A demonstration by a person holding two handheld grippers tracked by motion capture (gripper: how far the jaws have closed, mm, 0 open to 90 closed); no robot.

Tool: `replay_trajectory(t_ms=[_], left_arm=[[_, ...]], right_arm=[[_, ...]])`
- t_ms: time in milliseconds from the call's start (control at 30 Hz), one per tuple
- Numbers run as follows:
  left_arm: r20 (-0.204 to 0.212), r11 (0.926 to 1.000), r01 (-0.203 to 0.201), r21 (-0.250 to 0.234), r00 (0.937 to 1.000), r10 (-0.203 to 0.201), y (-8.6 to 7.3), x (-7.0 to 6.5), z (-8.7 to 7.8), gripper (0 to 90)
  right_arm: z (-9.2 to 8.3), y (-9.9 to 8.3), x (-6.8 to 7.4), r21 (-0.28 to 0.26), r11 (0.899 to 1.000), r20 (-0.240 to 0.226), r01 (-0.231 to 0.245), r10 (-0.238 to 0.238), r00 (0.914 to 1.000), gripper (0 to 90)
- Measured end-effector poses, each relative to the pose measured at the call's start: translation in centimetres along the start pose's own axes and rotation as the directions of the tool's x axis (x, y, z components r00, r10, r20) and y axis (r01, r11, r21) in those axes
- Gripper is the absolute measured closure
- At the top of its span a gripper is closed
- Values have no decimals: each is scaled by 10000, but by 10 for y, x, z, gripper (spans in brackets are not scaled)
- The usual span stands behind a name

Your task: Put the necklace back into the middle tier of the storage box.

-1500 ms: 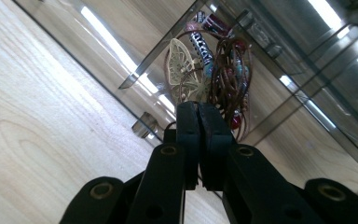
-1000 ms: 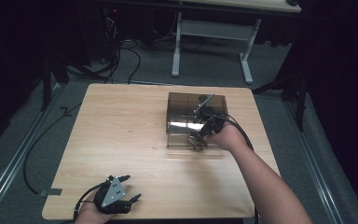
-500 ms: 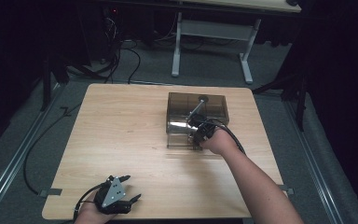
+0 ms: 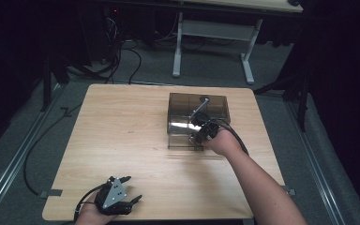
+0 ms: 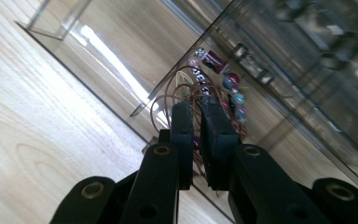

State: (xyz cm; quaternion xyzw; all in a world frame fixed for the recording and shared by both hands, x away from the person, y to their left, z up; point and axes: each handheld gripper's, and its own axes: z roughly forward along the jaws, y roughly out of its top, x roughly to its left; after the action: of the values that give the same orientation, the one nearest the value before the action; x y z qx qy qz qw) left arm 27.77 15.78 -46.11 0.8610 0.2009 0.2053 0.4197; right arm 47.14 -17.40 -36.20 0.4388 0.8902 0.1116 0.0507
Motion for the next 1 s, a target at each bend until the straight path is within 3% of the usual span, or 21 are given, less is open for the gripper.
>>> replay_trajectory(t_ms=[267, 400, 667, 867, 1000], left_arm=[[77, 9999, 132, -93, 9999, -132, -1, 2, -1, 262], [76, 9998, 188, -99, 9998, -187, -1, 2, -1, 261], [182, 9986, 424, -309, 9990, -419, -1, 4, -2, 261], [252, 9986, 403, -338, 9989, -394, -2, 5, -3, 259], [239, 9984, 420, -377, 9989, -411, -2, 5, -3, 259]], right_arm=[[-18, -23, -6, -303, 9995, -52, -41, 40, 10000, 841], [-15, -39, -6, -235, 9991, -180, -358, 354, 9992, 834], [-11, -64, -5, -447, 9982, -246, -390, 379, 9990, 790], [-4, -86, -2, -927, 9941, -419, -561, 524, 9977, 744], [3, -102, 0, -1551, 9847, -411, -791, 736, 9964, 727]])
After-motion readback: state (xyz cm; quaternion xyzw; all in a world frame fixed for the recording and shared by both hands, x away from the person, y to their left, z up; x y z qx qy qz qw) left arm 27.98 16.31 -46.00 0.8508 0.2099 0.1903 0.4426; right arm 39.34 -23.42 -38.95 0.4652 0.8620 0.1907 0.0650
